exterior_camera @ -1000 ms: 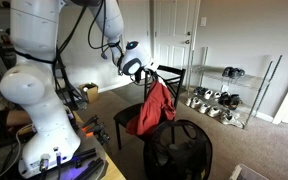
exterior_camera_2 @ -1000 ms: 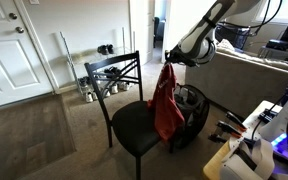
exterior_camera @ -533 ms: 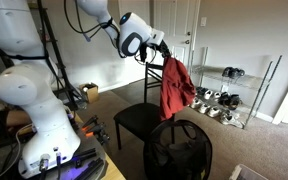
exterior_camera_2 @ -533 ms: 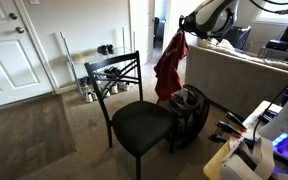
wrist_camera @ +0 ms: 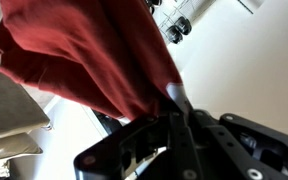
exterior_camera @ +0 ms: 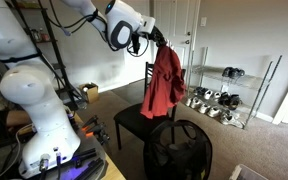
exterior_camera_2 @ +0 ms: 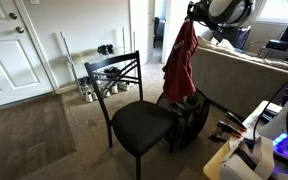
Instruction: Put the red shirt in the laundry bag
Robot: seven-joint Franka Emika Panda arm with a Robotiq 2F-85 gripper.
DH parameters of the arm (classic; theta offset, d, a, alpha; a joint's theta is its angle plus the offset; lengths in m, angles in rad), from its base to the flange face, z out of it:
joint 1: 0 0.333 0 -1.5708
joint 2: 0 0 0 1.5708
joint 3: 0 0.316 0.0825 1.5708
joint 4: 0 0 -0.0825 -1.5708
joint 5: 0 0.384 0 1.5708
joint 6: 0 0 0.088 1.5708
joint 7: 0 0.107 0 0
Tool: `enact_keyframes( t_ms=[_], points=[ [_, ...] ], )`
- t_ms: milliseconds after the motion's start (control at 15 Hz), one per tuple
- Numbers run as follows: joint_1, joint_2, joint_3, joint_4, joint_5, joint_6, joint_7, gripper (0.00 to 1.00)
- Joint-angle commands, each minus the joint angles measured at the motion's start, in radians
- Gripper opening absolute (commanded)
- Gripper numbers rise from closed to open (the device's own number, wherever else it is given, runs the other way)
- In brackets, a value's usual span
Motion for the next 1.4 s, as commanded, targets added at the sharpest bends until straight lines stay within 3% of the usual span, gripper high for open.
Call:
enact_keyframes(
  t_ms=[0, 67, 467, 533, 1333],
  points=[
    [0.114, -0.053, -0.133, -0.064, 0.075, -0.006, -0.056, 0.01],
    [0.089, -0.061, -0.136, -0.078, 0.006, -0.008, 0.022, 0.01],
    [0.126, -0.065, -0.231, -0.102, 0.013, 0.0, 0.008, 0.01],
    [0.163, -0.062, -0.253, -0.097, 0.085, -0.001, -0.057, 0.01],
    [0.188, -0.031, -0.319, -0.048, 0.176, -0.001, -0.064, 0.01]
  ],
)
